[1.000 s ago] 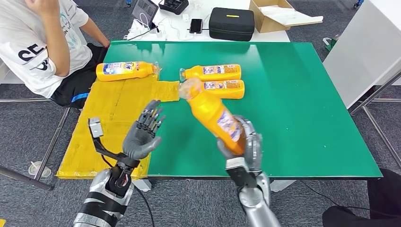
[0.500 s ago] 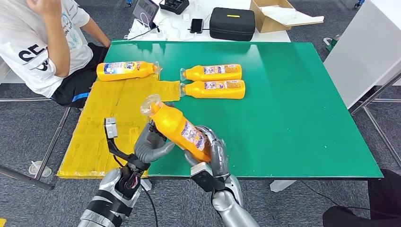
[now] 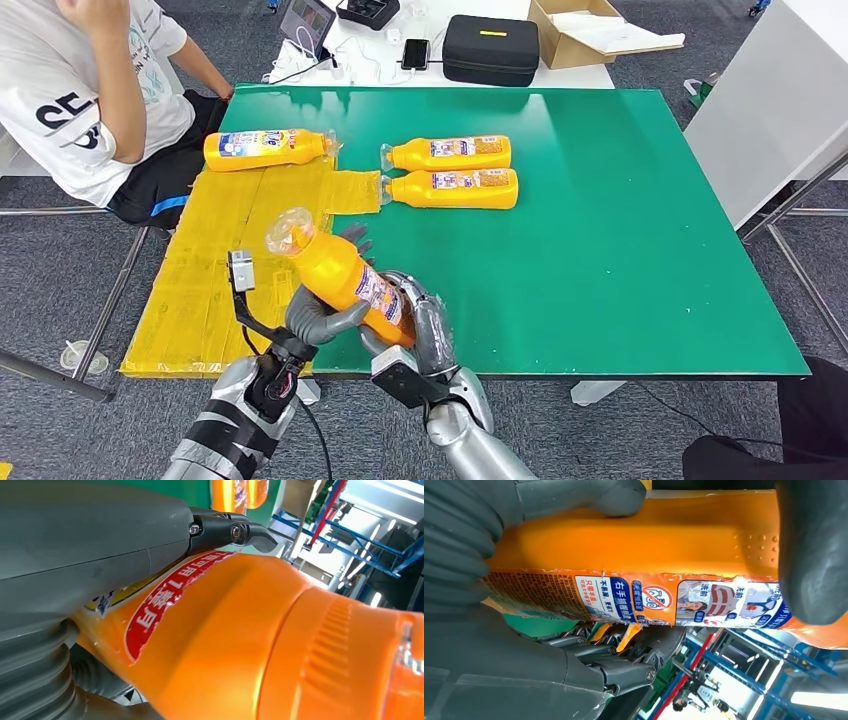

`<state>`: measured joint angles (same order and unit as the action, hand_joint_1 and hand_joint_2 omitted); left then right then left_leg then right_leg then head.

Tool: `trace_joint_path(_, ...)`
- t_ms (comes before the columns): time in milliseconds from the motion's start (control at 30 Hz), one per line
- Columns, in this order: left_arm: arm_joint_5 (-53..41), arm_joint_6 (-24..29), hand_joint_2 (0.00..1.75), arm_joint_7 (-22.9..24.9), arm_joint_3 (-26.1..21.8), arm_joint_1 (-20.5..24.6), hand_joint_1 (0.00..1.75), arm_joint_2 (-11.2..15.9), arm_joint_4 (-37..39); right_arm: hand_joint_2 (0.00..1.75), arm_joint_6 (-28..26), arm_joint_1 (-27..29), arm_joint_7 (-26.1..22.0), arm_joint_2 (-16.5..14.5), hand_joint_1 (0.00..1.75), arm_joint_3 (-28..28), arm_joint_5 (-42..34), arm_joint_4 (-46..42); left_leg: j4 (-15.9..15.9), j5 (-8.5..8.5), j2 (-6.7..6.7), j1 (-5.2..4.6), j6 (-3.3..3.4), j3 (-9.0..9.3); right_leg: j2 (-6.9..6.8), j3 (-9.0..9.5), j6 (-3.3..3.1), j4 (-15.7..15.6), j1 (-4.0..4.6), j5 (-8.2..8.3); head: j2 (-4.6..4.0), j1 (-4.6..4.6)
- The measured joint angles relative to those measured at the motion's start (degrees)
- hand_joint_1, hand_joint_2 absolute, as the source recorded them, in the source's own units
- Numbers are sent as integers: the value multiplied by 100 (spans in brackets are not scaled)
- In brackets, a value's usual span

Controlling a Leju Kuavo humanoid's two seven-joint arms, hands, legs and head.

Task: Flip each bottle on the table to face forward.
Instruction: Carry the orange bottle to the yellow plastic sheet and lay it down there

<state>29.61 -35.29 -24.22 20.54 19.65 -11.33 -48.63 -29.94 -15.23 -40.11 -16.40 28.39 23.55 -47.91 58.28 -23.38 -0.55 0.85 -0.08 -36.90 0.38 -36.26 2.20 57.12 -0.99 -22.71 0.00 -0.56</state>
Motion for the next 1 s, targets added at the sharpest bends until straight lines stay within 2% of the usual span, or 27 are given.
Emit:
trace_joint_path(367,10,9,175,1,-2,10,0,45,92,175,35,-46,-11,-40,175,108,-1,159,0,0,1,0,0,0,0,-2,0,0,0,0,0,0)
trace_joint_path(400,21,9,175,-4,-2,10,7,49,94,175,50,-54,-11,-42,175,111,-2,173,0,0,1,0,0,0,0,-2,0,0,0,0,0,1)
trace_joint_path(433,47,8,175,-11,-7,10,45,51,95,175,69,-65,-11,-44,175,113,-2,191,0,0,1,0,0,0,0,-2,0,0,0,0,0,1)
trace_joint_path(500,104,6,175,-28,-33,8,132,51,96,175,114,-100,-11,-46,175,114,0,245,0,0,2,0,0,0,0,-2,0,0,0,0,1,1)
trace_joint_path(533,127,13,175,-32,-55,4,168,51,95,175,133,-120,-11,-50,175,114,1,277,0,0,2,0,0,1,0,-2,0,0,0,0,1,0)
trace_joint_path(567,139,30,175,-33,-76,-4,175,50,91,175,151,-138,-10,-54,175,114,1,309,0,0,2,0,0,1,0,-2,0,0,0,0,1,-1)
trace_joint_path(833,171,152,175,-33,-148,-75,175,45,43,175,237,-205,-9,-85,174,112,-16,455,0,0,3,0,0,1,0,-3,0,0,0,0,0,-1)
trace_joint_path(1000,171,175,175,-27,-176,-121,175,44,-1,175,245,-214,-9,-91,167,111,-11,485,0,0,3,0,0,1,0,-3,0,0,0,0,0,0)
